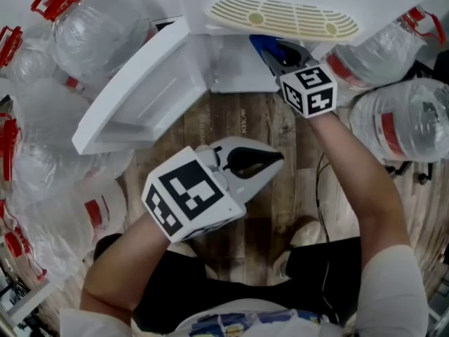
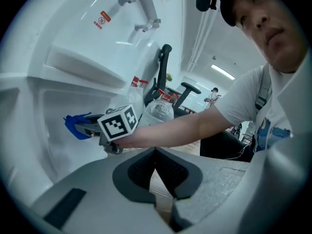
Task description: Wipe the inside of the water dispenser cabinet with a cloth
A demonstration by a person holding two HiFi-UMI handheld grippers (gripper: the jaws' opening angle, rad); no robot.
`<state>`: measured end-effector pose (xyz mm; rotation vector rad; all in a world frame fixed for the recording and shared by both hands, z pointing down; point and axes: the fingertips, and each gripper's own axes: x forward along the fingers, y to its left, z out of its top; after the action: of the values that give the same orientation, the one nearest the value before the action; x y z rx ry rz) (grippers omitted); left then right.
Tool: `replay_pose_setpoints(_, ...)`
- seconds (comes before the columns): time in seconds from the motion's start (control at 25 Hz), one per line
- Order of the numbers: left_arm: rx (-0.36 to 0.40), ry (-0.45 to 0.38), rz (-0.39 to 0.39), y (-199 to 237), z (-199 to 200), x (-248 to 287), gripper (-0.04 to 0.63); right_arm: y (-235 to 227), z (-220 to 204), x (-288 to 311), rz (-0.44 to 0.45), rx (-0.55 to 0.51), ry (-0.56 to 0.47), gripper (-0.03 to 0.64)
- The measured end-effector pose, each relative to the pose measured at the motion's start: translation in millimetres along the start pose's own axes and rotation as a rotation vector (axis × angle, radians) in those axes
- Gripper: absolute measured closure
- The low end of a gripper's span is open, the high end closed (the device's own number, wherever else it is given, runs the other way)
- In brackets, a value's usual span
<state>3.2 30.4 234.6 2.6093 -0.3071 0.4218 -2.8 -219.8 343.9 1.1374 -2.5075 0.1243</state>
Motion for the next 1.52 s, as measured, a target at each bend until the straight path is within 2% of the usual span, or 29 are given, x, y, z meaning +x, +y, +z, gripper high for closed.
replay_pose_setpoints(0.24,0.001,-0.013,0.011,0.1,1.7,3.2,0.598,-14.9,-14.1,65.3,-0.03,0.049,-0.068,0.545)
replay_pose_setpoints(0.48,-0.038,-0.033,0.033,3.0,1.6,6.1,0.598,-33.9,-38.8,113.1,-0.056,0.118,-0.085,0.546)
replay_pose_setpoints(0.64,-0.048,-0.031,0.036,4.4,4.7,6.6,0.599,-24.6,-53.1,140.4,-0.058,0.166,-0.094,0.548)
replay_pose_setpoints(1.04,-0.064,-0.019,0.028,9.9,2.9,19.9,0.6,5.8,-61.4,162.5,0.049,0.185,-0.089,0.546)
replay_pose_setpoints(1.2,-0.065,-0.012,0.021,10.2,1.9,22.6,0.599,16.7,-64.4,153.9,0.089,0.187,-0.097,0.546)
replay_pose_setpoints(1.52,-0.053,0.005,0.012,10.0,-0.5,24.7,0.598,55.1,-68.9,122.5,0.223,0.167,-0.097,0.545)
